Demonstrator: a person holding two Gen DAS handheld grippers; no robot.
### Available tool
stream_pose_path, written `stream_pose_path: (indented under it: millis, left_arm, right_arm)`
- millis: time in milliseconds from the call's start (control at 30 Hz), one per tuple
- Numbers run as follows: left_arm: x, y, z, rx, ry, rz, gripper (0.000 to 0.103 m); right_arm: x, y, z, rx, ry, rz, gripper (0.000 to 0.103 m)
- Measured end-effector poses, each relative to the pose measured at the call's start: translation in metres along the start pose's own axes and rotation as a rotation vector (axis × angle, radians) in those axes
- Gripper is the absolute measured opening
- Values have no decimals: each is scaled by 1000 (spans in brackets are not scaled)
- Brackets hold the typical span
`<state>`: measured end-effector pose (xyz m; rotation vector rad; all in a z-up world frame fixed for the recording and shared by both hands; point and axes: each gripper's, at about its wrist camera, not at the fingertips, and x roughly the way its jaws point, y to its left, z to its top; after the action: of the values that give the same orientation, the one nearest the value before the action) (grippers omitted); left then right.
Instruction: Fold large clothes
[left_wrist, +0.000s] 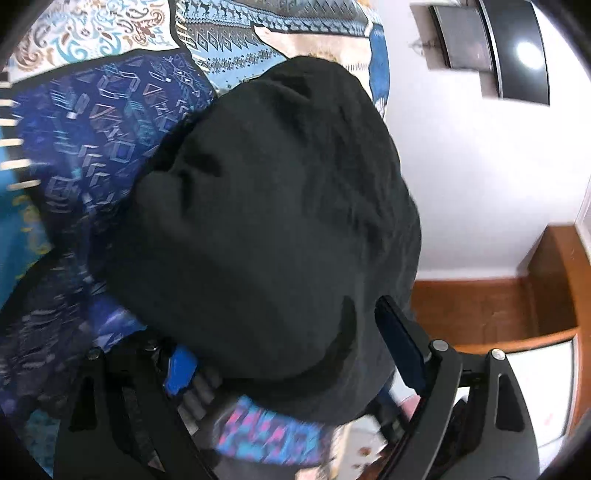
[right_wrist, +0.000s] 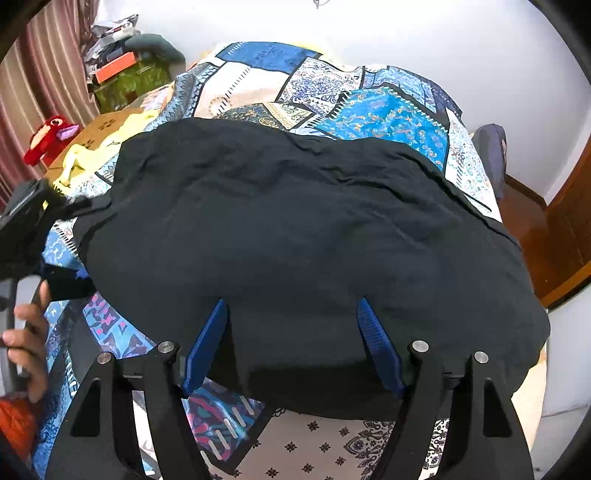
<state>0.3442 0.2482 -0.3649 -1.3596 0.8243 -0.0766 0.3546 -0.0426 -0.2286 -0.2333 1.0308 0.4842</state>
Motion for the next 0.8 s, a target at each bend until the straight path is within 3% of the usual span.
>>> stream_pose_path:
  millis: [133, 167, 200, 333, 400, 500, 633, 800]
  left_arm:
    - [13, -5, 1, -49, -60, -5, 82]
    - [14, -9, 0, -34, -90, 44, 63]
    - [16, -15, -1, -5, -120, 125, 51]
    - [20, -41, -4, 57, -149, 245, 43]
    - [16, -63, -9, 138, -157, 292, 36]
    - [-9, -90, -23, 227, -189, 255, 34]
    - [-53, -131, -50, 377, -299, 277, 33]
    - [-104, -169, -76, 498, -433, 298, 33]
  right_arm:
    - [1, -1, 2, 17, 18, 4, 72]
    - [1, -1, 3, 26, 23, 11, 72]
    - [1, -3, 5, 44, 35, 30, 72]
    - [-10, -27, 19, 210, 83, 188, 72]
    - [-21, -37, 23, 284, 76, 215, 72]
    - [-42, -38, 27, 316, 39, 219, 72]
    - [-62, -14, 31, 254, -6, 186, 72]
    - [-46, 32, 41, 184, 10, 212, 72]
